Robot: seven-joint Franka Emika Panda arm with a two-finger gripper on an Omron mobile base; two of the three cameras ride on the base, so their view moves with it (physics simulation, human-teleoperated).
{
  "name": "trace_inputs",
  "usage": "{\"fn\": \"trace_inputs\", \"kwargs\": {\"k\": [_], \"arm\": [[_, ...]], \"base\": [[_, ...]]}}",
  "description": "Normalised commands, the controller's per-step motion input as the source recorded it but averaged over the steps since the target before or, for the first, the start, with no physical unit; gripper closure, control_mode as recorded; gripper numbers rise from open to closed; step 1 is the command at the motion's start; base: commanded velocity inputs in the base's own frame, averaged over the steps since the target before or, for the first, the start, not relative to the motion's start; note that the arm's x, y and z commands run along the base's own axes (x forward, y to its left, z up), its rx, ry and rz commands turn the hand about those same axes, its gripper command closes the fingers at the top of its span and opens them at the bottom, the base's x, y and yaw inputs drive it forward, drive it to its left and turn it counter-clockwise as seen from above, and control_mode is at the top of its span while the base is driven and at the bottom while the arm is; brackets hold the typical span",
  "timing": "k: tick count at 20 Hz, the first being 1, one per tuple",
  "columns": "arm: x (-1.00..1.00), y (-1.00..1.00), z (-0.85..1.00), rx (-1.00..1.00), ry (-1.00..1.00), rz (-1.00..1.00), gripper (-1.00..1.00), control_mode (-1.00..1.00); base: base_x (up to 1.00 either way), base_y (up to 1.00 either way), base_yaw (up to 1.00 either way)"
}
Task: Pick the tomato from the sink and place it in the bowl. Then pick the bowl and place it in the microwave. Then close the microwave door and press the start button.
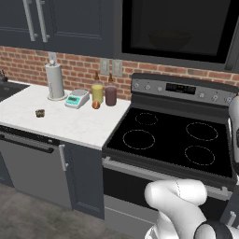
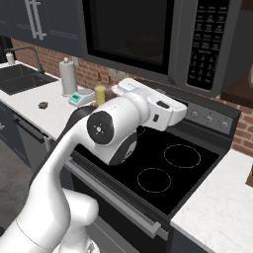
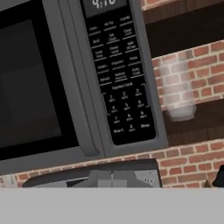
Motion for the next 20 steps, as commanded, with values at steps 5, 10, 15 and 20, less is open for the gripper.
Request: {"fn": "trace_inputs", "kwargs": {"k": [5, 10, 15, 20], "arm": [[0.01, -0.34, 0.00, 0.01, 0.00, 0.00, 1.00, -1.00], [0.01, -0.23, 0.00, 0.00, 0.00, 0.00, 1.00, -1.00], [0.10, -0.12, 0.00, 0.00, 0.00, 0.00, 1.00, -1.00], [0.28, -0.08, 0.00, 0.00, 0.01, 0.00, 1.00, -1.00]], "base": [[0.00, 0.00, 0.00], [0.00, 0.00, 0.00], [0.00, 0.00, 0.00], [0.00, 0.00, 0.00]]}}
